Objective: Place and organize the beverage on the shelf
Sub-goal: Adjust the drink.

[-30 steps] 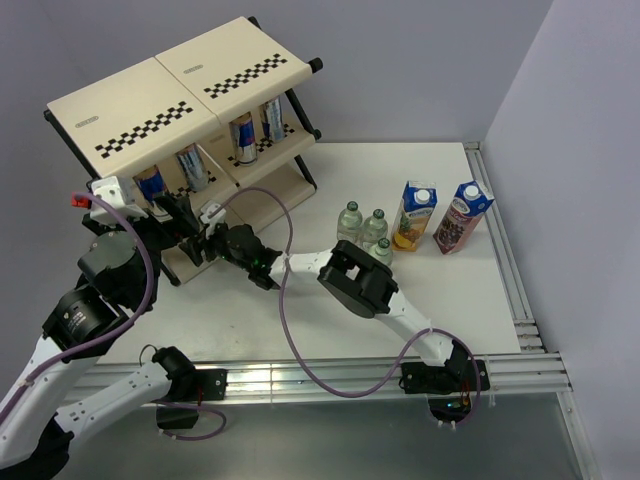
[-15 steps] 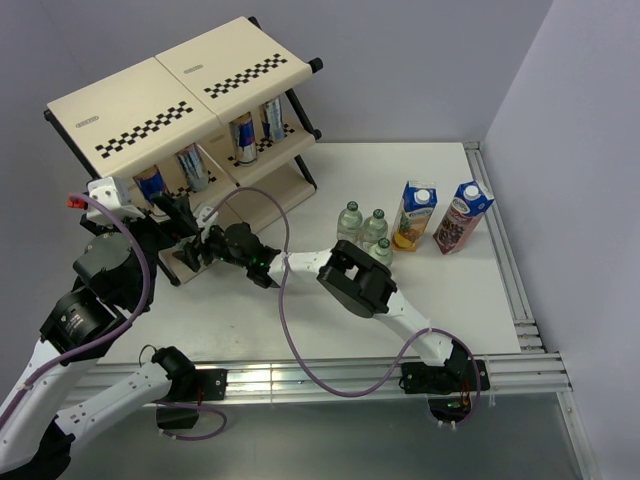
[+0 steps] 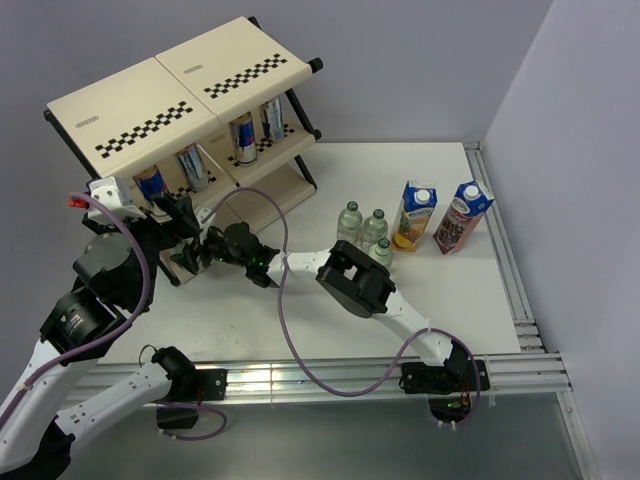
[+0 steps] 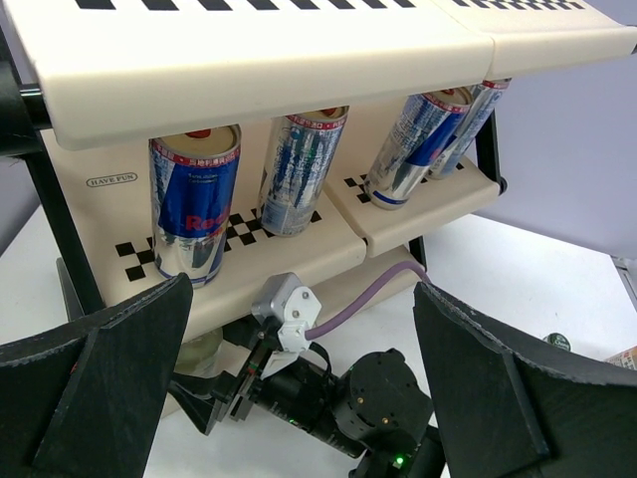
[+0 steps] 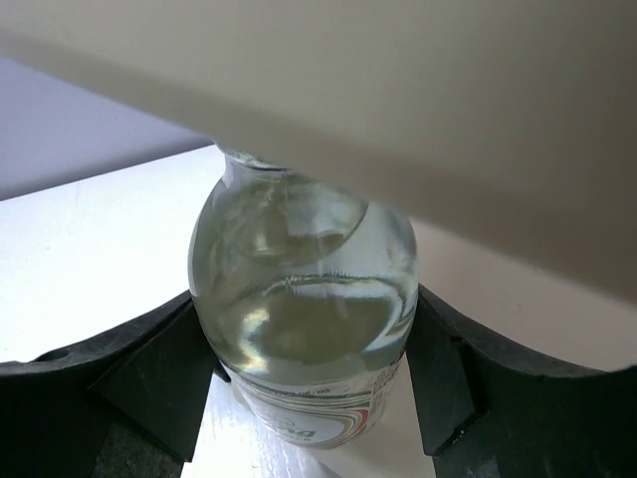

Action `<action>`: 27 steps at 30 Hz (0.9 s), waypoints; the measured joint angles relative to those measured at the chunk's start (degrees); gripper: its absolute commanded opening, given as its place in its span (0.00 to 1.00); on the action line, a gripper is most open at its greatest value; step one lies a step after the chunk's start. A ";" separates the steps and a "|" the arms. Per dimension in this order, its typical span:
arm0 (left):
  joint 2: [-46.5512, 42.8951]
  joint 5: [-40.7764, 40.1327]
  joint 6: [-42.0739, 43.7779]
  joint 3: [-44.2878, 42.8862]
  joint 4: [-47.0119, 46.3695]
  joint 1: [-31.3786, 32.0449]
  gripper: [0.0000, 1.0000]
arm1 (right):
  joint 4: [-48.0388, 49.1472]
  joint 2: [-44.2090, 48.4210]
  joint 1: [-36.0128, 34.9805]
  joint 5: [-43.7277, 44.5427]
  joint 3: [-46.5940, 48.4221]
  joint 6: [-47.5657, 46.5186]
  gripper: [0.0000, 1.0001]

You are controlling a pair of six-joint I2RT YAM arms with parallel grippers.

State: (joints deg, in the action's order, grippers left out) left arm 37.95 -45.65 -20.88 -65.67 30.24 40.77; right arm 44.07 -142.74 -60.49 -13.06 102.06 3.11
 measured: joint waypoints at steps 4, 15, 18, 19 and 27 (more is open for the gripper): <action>-0.11 0.50 0.00 0.00 0.02 0.00 0.99 | -0.13 -0.24 0.11 -0.79 0.81 0.33 0.10; -0.74 1.05 -0.13 -0.22 0.04 -0.04 1.00 | 4.96 -0.28 0.79 -1.03 -2.36 0.22 0.06; -0.74 1.29 -0.39 -0.24 0.04 -0.04 0.99 | 5.22 -0.28 1.18 -0.92 -2.36 0.52 0.08; -0.72 1.33 -0.42 -0.24 0.09 -0.07 0.99 | 5.22 -0.28 1.29 -0.70 -2.36 0.55 0.14; -0.79 1.86 -0.98 -0.28 0.44 -0.04 1.00 | 5.55 -1.01 1.51 -0.13 -0.92 0.70 0.31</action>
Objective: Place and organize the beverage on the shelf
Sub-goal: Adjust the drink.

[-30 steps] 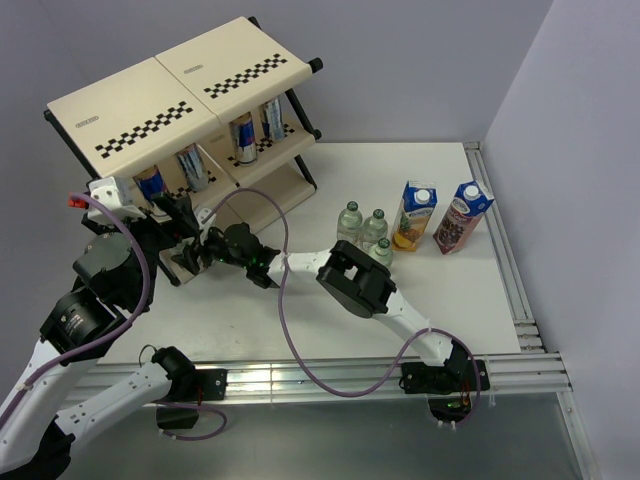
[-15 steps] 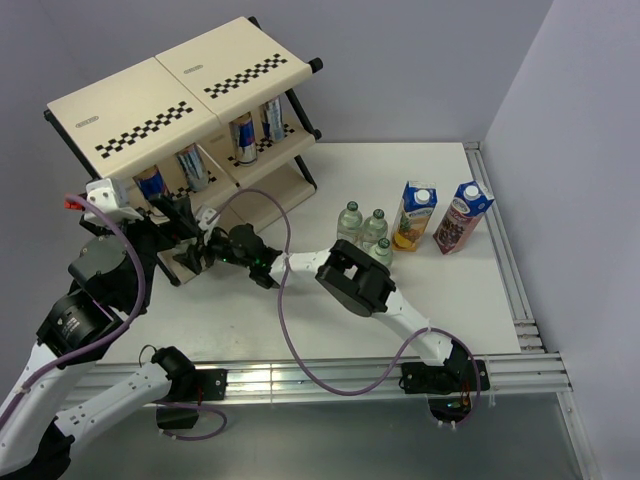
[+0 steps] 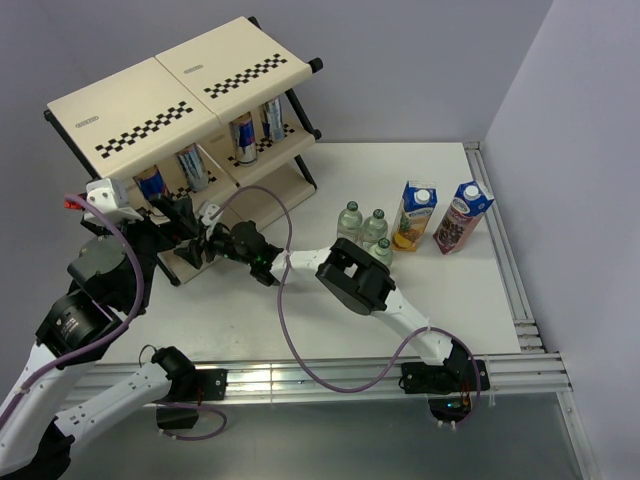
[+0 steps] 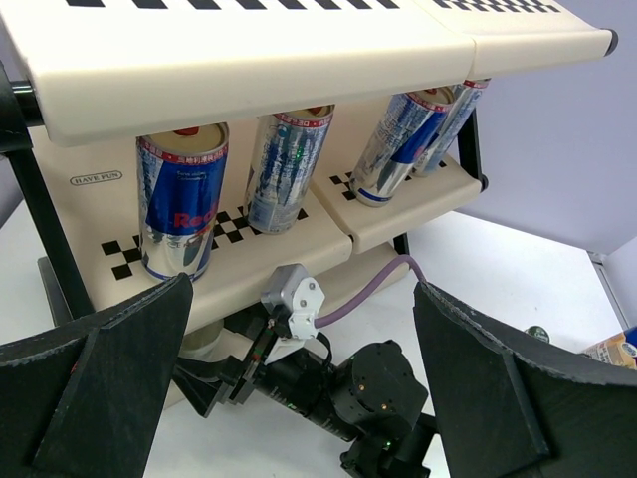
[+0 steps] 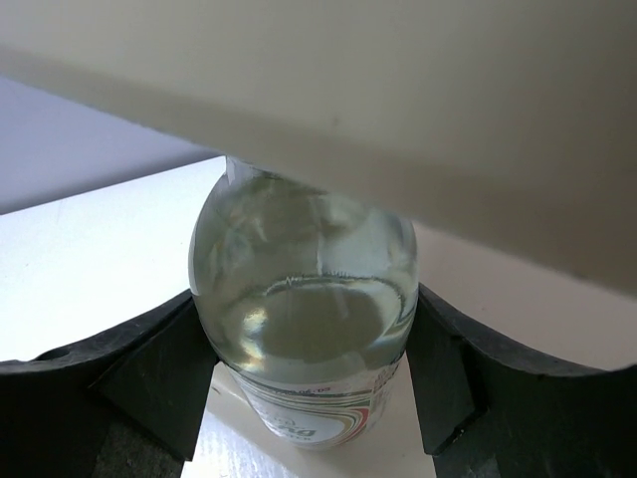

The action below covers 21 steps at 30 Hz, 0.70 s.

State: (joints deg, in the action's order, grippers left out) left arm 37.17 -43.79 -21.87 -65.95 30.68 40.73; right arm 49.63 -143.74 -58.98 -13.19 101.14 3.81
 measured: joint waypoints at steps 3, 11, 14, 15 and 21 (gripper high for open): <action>-0.26 0.44 -0.09 -0.09 0.07 0.00 0.99 | 0.07 0.00 0.00 -0.04 0.00 0.02 0.35; -1.36 0.98 -0.31 -1.27 0.24 0.00 0.99 | -0.02 -0.02 0.24 -1.70 0.13 -0.04 0.40; -1.60 1.25 -0.33 -1.49 0.31 0.00 1.00 | -0.15 -0.04 0.33 -2.40 0.20 -0.09 0.38; -1.64 1.40 -0.35 -1.57 0.42 0.00 1.00 | -0.20 -0.04 0.35 -2.56 0.22 -0.09 0.38; -1.97 2.01 -0.55 -1.57 0.72 0.00 1.00 | -0.11 -0.04 0.37 -3.02 0.24 -0.07 0.45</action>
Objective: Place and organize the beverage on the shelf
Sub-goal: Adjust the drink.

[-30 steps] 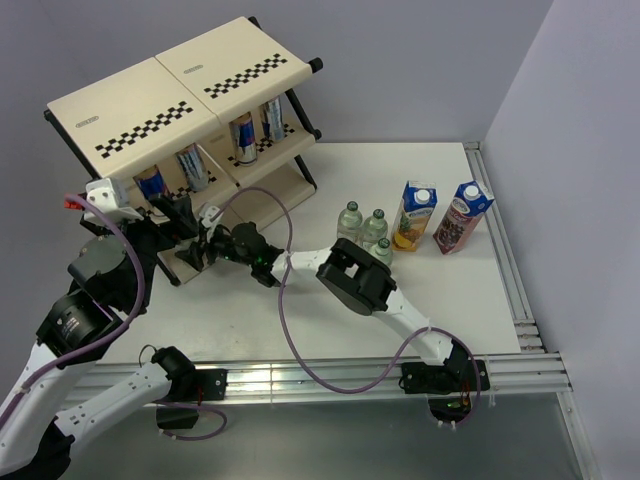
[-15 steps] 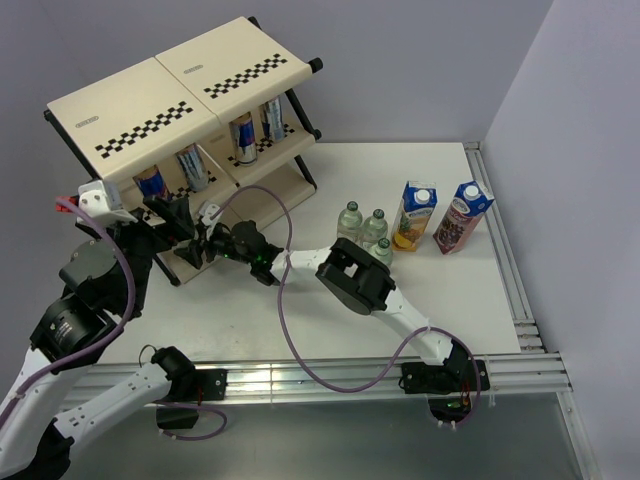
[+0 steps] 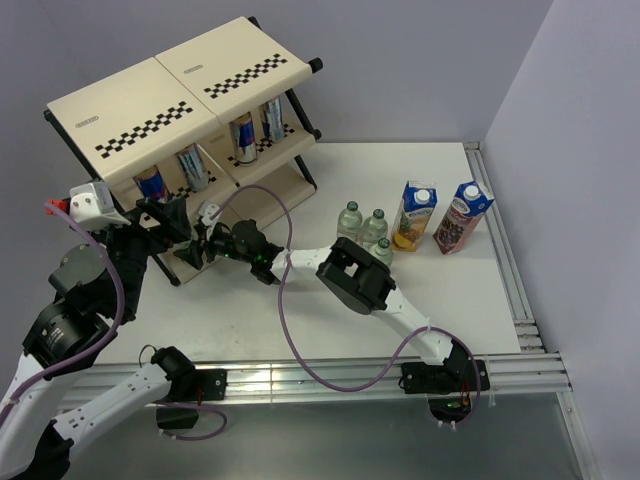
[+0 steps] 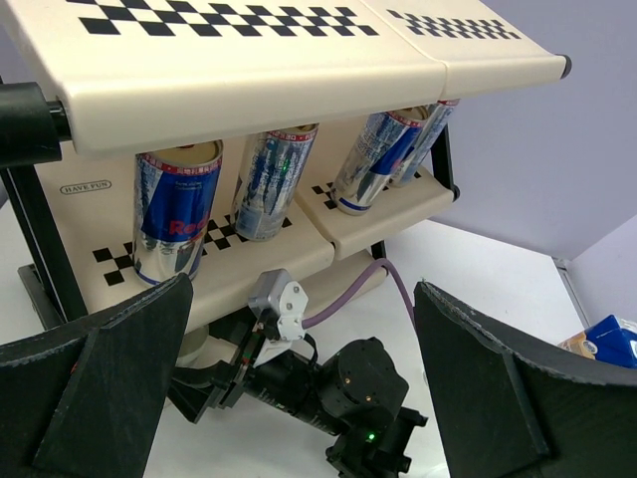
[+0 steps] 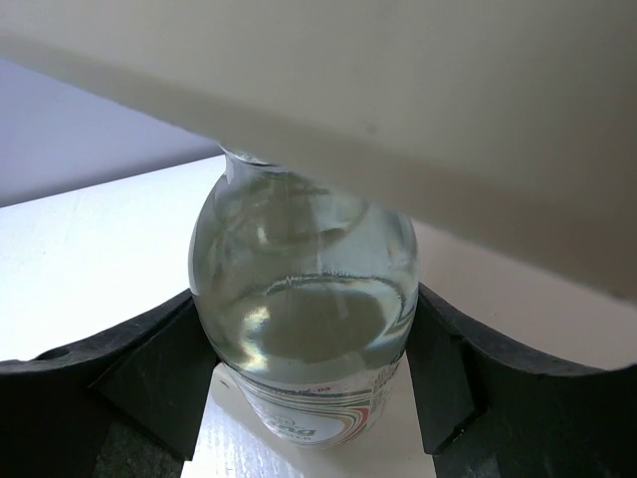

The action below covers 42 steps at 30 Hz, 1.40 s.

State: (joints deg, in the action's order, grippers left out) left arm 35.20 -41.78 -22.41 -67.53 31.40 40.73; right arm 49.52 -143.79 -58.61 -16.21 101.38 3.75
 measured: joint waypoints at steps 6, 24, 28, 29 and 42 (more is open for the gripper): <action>-0.94 0.15 -0.02 0.00 0.17 0.00 0.99 | 0.07 0.00 0.00 -0.17 0.00 0.02 0.60; -1.62 0.42 -0.83 0.00 0.83 0.00 1.00 | -0.26 -0.07 0.00 -2.97 0.00 -0.48 0.70; -1.66 0.44 -0.81 0.00 0.92 0.00 1.00 | -0.37 -0.07 0.00 -3.80 0.00 -0.70 0.68; -1.70 0.48 -0.81 0.00 0.92 0.00 0.99 | -0.44 -0.07 0.00 -4.00 0.00 -0.70 0.68; -2.84 0.61 -1.01 0.00 1.44 0.00 1.00 | 4.94 -0.04 0.00 -4.17 -3.43 -1.33 0.57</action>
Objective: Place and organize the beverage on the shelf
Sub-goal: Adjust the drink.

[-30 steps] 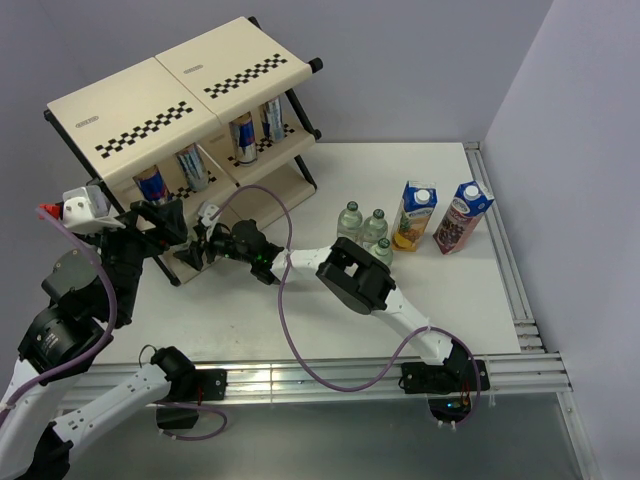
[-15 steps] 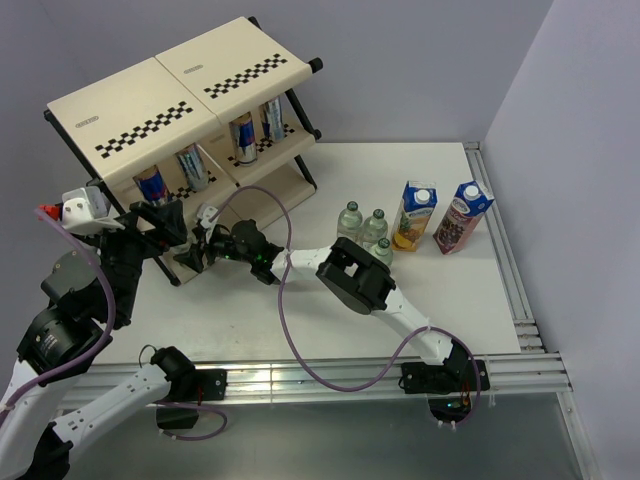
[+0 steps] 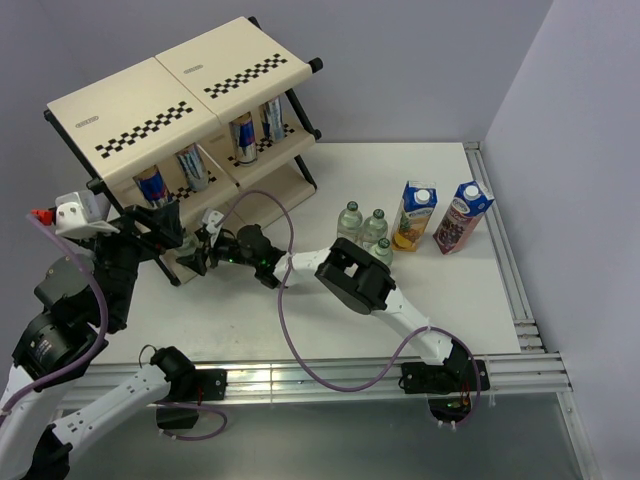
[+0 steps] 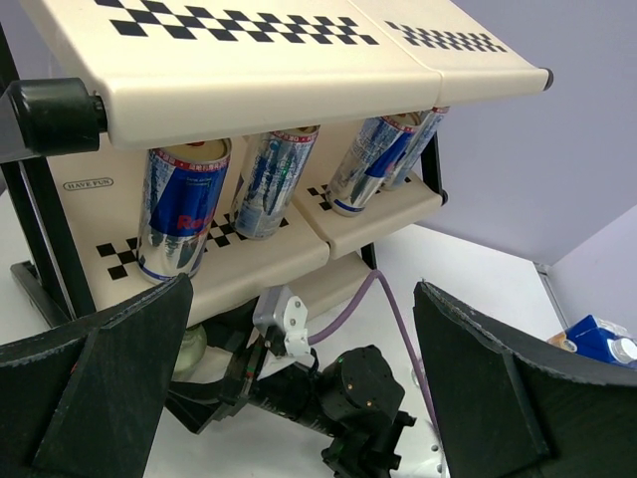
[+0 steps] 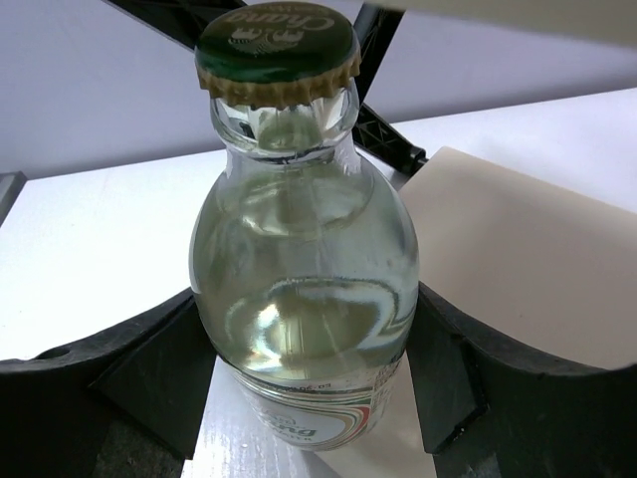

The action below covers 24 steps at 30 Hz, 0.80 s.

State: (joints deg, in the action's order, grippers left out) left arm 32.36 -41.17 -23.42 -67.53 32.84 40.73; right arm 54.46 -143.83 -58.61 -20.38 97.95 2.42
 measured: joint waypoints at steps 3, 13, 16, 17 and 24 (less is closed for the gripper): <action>-0.13 0.35 -0.11 0.00 0.09 0.00 0.99 | 1.44 0.00 0.00 -0.02 -0.72 -0.15 0.56; 0.04 0.92 -5.42 3.15 3.06 0.00 0.99 | -0.17 0.00 0.00 1.55 0.17 0.15 0.30; 1.16 0.35 -8.74 4.98 5.57 0.00 1.00 | 2.82 0.11 0.00 2.03 -1.75 0.28 0.21; 1.75 0.24 -9.57 5.44 6.32 0.00 0.99 | 4.70 0.22 0.02 2.21 -2.93 0.42 0.19; 5.55 -0.48 -15.34 6.93 10.03 0.00 0.89 | 13.46 1.51 0.04 2.99 -9.92 1.03 0.08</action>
State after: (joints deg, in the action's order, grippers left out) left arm 37.91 -41.65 -38.76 -60.60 42.87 40.73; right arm 67.92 -142.32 -58.57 -17.39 88.03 3.44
